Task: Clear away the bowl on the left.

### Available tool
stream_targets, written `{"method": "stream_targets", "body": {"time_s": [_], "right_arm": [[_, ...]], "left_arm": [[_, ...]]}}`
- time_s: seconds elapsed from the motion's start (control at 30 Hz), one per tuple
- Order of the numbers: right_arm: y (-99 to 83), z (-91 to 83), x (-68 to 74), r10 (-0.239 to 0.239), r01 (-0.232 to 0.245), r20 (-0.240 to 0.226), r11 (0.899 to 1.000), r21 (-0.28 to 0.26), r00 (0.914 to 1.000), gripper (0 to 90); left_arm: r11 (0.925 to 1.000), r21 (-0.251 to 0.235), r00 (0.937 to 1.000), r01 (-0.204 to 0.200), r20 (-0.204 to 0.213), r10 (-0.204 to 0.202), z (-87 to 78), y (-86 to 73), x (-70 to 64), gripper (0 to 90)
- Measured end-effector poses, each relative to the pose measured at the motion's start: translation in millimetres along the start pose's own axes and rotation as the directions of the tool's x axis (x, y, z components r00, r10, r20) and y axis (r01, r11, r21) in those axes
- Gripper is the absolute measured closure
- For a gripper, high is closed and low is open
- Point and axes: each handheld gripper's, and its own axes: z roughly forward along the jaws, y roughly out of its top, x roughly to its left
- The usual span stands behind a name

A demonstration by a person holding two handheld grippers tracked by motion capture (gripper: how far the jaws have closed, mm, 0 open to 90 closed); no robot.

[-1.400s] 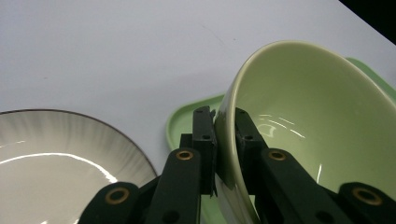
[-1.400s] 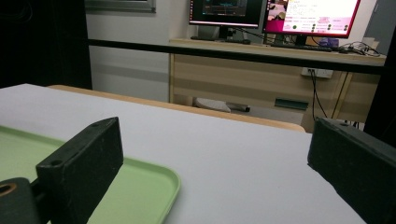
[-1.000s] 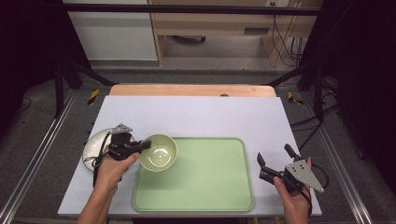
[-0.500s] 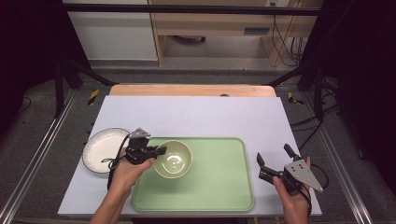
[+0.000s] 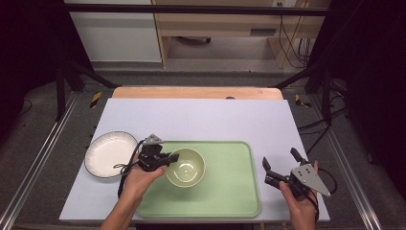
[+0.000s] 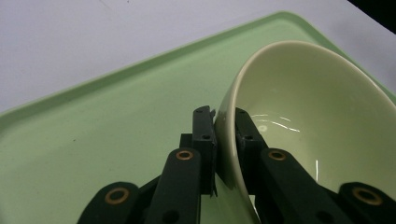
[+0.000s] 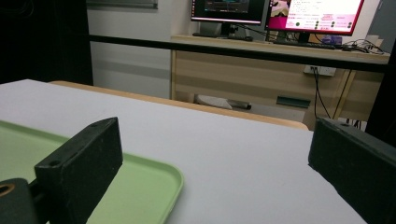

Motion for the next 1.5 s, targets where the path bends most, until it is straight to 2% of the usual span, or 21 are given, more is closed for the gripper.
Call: {"method": "stream_targets", "body": {"time_s": [0.47, 0.73, 1.17, 1.5], "right_arm": [[-0.2, 0.3, -0.3, 0.000, 0.000, 0.001, 1.000, 0.000, 1.0000, 3.3], [-0.2, 0.2, -0.6, 0.001, -0.001, 0.001, 1.000, 0.003, 1.0000, 3.3], [-0.4, 0.3, -0.8, 0.000, 0.000, 0.001, 1.000, 0.005, 1.0000, 3.3], [-0.7, 0.6, -0.8, 0.002, -0.002, 0.002, 1.000, 0.007, 1.0000, 3.3]], "left_arm": [[0.9997, 0.026, 0.9999, -0.006, 0.011, 0.005, 9.1, -2.2, -5.8, 82.2], [0.9993, 0.037, 0.9994, -0.007, 0.034, 0.005, 15.2, -3.6, -9.2, 82.2], [0.9980, 0.059, 0.9986, -0.022, 0.049, 0.019, 19.9, -4.4, -13.0, 82.2], [0.9981, 0.061, 0.9981, -0.013, 0.061, 0.009, 22.0, -4.7, -12.4, 82.2]]}}
